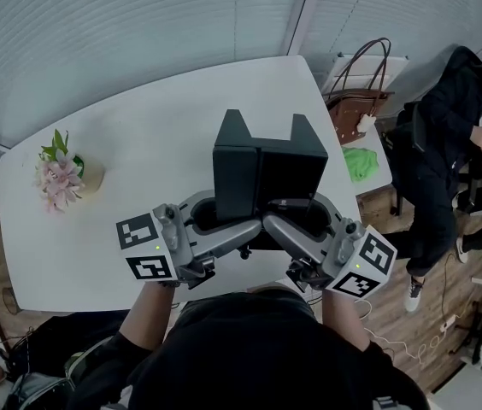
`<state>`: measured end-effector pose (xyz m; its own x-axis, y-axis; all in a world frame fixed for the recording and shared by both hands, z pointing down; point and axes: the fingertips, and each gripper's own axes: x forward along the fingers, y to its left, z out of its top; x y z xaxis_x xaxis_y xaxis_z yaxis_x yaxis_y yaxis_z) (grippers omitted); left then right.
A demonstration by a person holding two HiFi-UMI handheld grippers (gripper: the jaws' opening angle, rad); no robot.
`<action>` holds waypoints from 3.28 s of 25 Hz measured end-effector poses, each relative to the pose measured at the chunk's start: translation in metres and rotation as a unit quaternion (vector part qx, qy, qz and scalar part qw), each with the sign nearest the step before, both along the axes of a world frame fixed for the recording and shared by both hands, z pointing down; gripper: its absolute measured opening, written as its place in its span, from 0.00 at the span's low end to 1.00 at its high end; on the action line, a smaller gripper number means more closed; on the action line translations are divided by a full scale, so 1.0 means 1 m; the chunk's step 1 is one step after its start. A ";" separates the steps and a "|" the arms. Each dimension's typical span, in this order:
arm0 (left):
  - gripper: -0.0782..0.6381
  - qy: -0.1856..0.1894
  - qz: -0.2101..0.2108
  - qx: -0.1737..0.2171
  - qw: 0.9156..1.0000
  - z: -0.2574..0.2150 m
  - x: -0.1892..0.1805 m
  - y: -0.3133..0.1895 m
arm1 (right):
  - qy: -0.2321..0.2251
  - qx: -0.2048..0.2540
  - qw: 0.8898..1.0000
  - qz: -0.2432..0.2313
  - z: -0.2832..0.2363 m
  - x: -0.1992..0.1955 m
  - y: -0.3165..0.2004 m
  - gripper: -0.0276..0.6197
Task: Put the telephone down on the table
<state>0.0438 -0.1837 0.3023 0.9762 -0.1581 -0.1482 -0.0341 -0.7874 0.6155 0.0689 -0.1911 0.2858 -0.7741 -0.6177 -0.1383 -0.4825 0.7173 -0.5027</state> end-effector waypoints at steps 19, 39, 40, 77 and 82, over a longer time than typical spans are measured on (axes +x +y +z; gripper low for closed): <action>0.38 -0.013 -0.026 -0.050 0.998 0.039 0.002 -0.019 | -0.009 -0.056 0.998 -0.028 0.041 0.002 -0.022 0.37; 0.38 -0.011 -0.037 -0.114 0.993 0.080 -0.005 -0.034 | -0.015 -0.111 0.993 -0.037 0.083 -0.006 -0.040 0.37; 0.38 -0.011 -0.038 -0.117 0.992 0.082 -0.006 -0.034 | -0.015 -0.113 0.993 -0.037 0.085 -0.006 -0.041 0.37; 0.38 -0.020 -0.065 -0.250 0.966 0.141 -0.016 -0.028 | -0.026 -0.252 0.966 -0.052 0.151 -0.018 -0.038 0.36; 0.38 -0.026 -0.066 -0.264 0.962 0.144 -0.015 -0.030 | -0.032 -0.267 0.962 -0.051 0.155 -0.016 -0.040 0.36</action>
<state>0.0292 -0.2134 0.4463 0.9462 -0.3216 0.0358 -0.1544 -0.3517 0.9233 0.0528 -0.2309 0.4407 -0.8344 -0.5362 0.1278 -0.3794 0.3905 -0.8388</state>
